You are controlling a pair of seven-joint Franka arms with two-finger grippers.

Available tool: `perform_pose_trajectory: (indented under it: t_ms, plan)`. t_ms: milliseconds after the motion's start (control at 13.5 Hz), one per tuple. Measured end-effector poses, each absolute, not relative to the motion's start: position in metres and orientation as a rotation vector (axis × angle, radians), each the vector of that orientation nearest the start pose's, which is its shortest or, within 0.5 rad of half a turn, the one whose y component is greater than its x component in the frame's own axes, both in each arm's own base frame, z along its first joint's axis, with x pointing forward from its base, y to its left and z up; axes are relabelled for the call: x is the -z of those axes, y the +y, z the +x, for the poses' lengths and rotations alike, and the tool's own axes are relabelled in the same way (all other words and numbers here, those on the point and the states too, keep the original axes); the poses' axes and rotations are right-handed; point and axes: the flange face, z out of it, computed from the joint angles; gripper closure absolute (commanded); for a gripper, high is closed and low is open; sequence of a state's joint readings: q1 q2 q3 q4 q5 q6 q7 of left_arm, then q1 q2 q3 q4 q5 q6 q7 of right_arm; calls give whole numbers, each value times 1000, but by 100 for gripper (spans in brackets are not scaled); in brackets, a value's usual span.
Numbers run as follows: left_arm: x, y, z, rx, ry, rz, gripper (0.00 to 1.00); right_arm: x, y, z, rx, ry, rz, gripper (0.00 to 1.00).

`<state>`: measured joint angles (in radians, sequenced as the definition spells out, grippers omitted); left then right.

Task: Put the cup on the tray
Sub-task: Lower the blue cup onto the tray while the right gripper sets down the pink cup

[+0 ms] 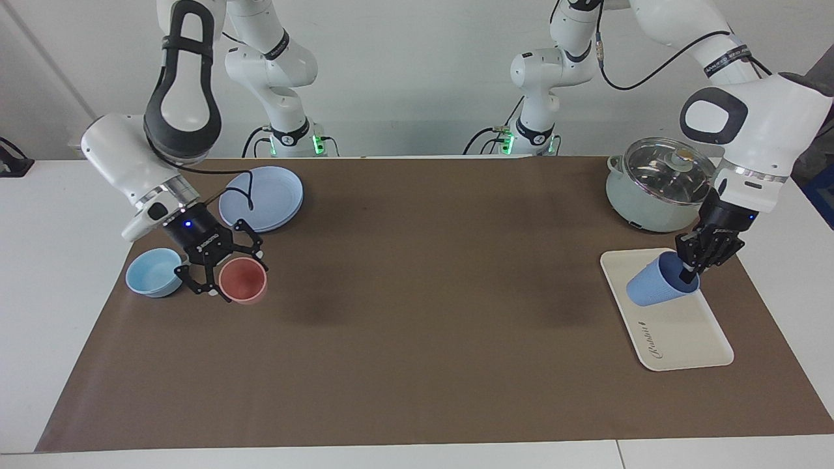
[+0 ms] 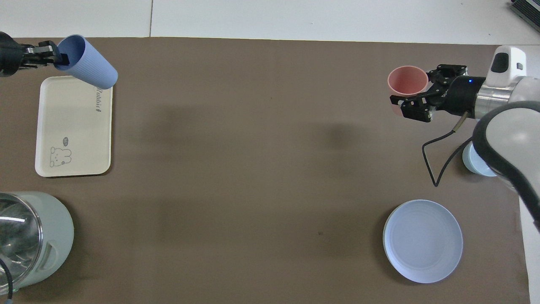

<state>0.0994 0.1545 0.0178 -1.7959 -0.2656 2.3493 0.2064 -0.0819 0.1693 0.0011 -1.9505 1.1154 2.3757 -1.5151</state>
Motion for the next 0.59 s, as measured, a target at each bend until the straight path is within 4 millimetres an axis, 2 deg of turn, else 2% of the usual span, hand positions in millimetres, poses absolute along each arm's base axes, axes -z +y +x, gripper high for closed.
perform_pose_trajectory:
  t_ms: [148,296,444,593]
  plan:
    - [-480,113,621,700,-63,-3174,100,-398,-53,622,1094,-778,-2342,100]
    - [-465,155,610,702,-17,-3129,100,-379,-54,623,1151,-733,-2321,100]
    - [-451,169,607,735,-23,-3092,100,-358,-59,620,1210,-727,-2298,100]
    - [-426,168,611,743,-30,-3077,100,-329,-72,615,1263,-745,-2276,100]
